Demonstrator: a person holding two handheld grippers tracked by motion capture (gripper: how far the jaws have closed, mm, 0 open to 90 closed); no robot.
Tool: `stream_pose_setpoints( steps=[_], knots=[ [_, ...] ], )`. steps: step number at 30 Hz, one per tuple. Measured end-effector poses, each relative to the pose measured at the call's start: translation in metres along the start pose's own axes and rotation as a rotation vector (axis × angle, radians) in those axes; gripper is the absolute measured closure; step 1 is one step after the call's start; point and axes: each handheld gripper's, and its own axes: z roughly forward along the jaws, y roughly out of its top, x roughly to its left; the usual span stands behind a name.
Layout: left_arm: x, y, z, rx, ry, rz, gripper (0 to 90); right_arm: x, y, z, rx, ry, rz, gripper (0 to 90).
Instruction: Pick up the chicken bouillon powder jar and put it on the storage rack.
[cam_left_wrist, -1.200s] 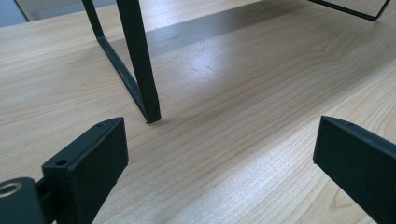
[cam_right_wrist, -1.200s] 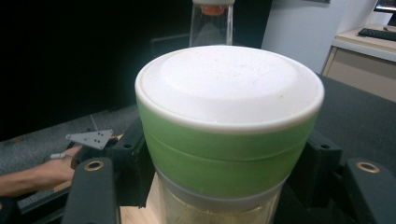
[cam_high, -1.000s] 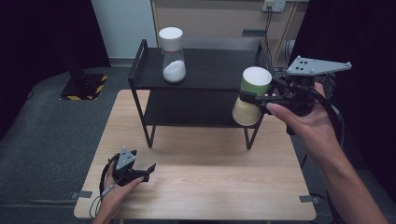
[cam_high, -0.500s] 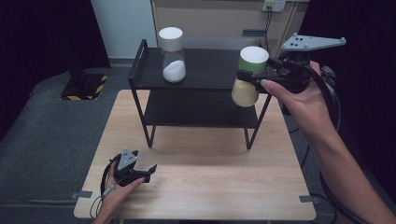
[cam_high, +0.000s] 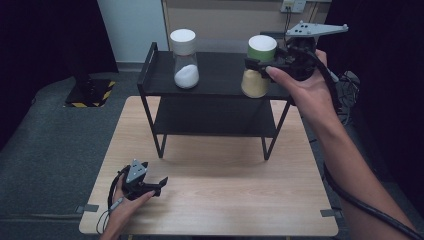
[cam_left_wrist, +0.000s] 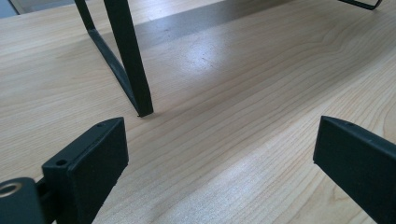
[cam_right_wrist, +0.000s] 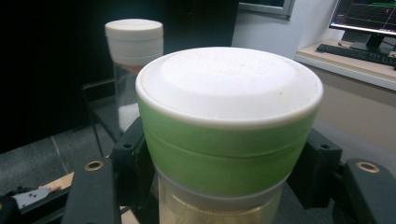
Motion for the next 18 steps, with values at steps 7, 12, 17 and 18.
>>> stream_pose_setpoints(
  steps=[7, 12, 17, 18],
  knots=[
    [0.001, 0.0, -0.001, -0.001, 0.001, -0.002, 2.1, -0.007, -0.002, 0.013, -0.001, -0.033, 0.019, 35.1],
    [0.003, -0.001, -0.002, -0.006, 0.003, -0.007, 2.1, -0.012, -0.006, 0.019, 0.003, -0.052, 0.024, 35.1],
    [0.002, -0.001, 0.0, -0.002, -0.001, -0.003, 2.1, -0.016, -0.01, 0.023, -0.003, -0.063, 0.034, 35.1],
    [0.002, -0.001, 0.0, -0.001, -0.002, -0.002, 2.1, -0.016, -0.011, 0.024, -0.001, -0.065, 0.036, 35.1]
  ],
)
